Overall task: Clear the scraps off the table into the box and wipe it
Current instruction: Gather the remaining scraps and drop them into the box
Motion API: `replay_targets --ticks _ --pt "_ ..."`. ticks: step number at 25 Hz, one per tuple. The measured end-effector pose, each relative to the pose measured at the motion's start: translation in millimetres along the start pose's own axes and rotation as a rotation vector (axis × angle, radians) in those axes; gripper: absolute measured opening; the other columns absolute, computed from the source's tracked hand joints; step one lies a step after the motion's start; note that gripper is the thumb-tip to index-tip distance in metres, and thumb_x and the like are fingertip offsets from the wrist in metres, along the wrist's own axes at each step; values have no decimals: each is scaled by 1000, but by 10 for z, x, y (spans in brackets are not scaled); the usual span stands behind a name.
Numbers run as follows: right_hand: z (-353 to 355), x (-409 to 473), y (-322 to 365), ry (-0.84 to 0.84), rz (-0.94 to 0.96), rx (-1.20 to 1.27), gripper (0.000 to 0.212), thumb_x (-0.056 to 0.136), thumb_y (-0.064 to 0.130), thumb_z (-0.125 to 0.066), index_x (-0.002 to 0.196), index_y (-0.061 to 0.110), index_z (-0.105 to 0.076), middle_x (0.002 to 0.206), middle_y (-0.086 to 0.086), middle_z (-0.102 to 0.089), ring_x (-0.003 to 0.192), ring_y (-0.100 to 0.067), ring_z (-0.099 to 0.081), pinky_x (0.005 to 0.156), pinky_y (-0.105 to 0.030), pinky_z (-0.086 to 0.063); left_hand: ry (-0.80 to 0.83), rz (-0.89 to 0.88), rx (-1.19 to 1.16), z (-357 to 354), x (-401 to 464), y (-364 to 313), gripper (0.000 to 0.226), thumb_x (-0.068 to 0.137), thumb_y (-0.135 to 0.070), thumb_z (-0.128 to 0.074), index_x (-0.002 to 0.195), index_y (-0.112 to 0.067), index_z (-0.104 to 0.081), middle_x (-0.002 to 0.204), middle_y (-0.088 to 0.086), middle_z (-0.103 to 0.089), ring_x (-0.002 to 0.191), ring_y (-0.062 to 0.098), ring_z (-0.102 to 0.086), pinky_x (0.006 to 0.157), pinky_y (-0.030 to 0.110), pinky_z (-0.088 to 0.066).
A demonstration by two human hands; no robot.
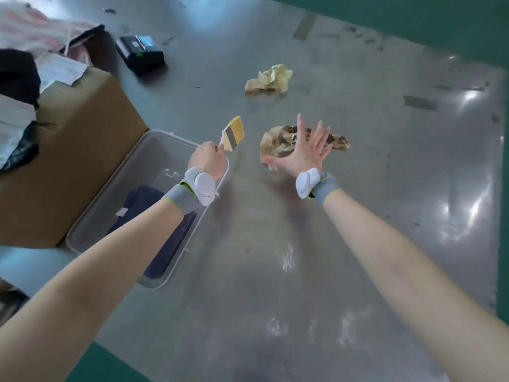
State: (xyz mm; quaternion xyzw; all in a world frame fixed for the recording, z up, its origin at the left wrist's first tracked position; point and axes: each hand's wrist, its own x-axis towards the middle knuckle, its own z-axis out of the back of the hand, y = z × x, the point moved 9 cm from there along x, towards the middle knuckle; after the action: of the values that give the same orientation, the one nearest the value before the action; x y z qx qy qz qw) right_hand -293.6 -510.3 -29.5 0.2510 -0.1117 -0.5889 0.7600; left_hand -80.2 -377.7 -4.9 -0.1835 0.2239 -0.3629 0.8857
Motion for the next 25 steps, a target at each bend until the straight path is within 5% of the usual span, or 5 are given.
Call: replay_targets --ticks 6,10,13,18,25 --pt "-416 492 104 125 -35 -194 126 44 80 -70 147 37 -11 155 -23 -1 142 -49 4 108 -67 -6 10 11 70 -32 457 -23 36 96 -23 -35 97 3 -61 108 23 -64 98 39 -59 69 37 -39" --pt "-367 615 142 -7 -4 -141 62 69 55 -69 120 27 -48 127 -13 -40 121 -40 -36 100 -48 -29 3 -46 121 -37 562 -150 30 97 -23 -33 83 -4 -51 105 22 -64 82 34 -50 66 32 -31" --pt "-257 789 92 -33 11 -174 32 85 30 -56 116 21 -55 125 -13 -44 112 -40 -41 94 -46 -35 -41 -80 158 3 632 -302 29 99 -24 -32 80 -6 -45 104 21 -63 78 31 -44 65 33 -30" --pt "-148 1042 -34 -7 44 -209 30 85 1 -44 114 9 -51 126 -19 -33 104 -42 -44 83 -45 -43 -141 -160 312 84 843 -703 24 99 -19 -33 94 -6 -53 104 16 -64 83 34 -53 66 34 -32" --pt "-220 1093 -56 208 64 -129 59 87 59 -47 119 9 -49 127 -15 -31 114 -37 -36 96 -48 -38 -241 -359 525 60 1408 -1384 40 95 -3 -35 131 -13 -48 92 11 -63 94 37 -65 62 33 -38"
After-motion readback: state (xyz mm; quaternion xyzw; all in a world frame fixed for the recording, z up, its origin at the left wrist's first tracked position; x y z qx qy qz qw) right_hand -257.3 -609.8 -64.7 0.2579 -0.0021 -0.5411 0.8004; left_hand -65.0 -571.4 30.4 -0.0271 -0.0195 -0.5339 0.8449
